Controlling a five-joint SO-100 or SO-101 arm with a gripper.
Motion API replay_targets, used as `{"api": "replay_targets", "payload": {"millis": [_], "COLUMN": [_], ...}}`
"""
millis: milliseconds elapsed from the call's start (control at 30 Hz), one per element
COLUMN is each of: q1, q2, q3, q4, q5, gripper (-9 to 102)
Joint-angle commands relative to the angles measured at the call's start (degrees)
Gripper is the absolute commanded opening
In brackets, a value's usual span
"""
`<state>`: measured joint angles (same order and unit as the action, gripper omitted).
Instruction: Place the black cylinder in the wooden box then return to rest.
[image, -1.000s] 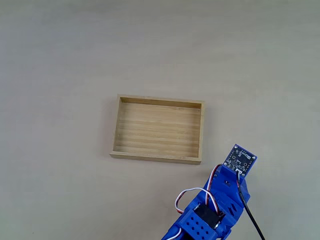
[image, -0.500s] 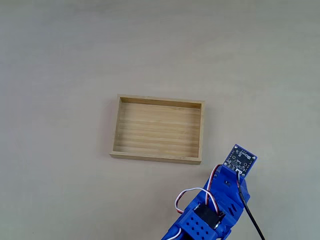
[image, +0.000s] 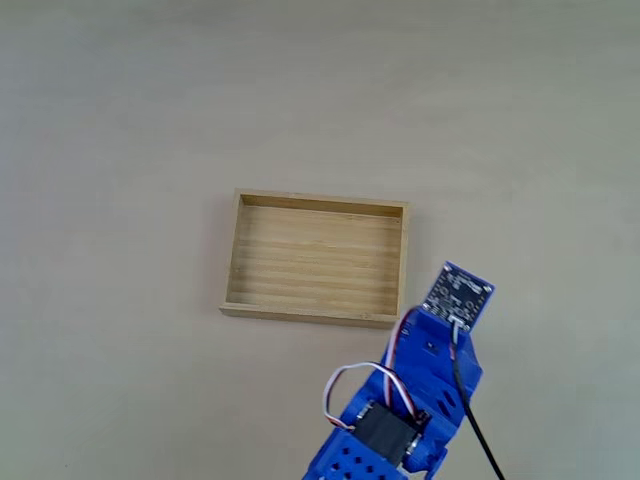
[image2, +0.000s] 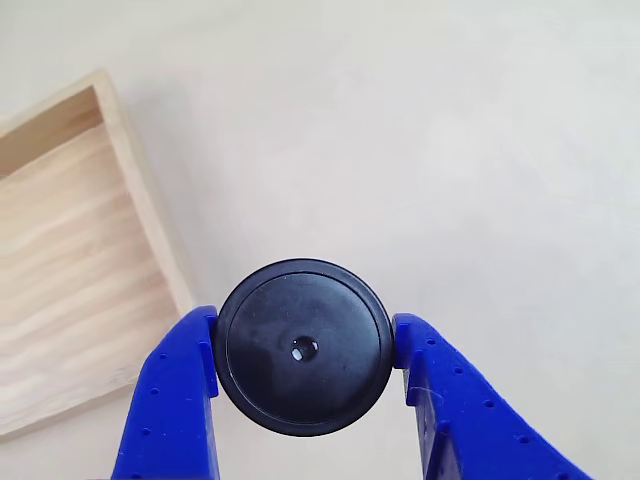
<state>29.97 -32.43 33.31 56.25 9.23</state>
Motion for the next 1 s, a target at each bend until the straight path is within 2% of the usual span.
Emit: {"api": "replay_targets", "payload": {"millis": [0, 300, 633, 967], "q1": [-4.13, -12.74, -21.53, -24.87], "q2": [-5.45, -4.57, 2.02, 12.74], "q3": [-15.29, -15.03, -8.0, -7.82], "q4": [10.37, 8.35, -4.31, -11.43], "q5": [-2.72, 0.44, -1.05, -2.72], "gripper": [16, 17, 16, 17]}}
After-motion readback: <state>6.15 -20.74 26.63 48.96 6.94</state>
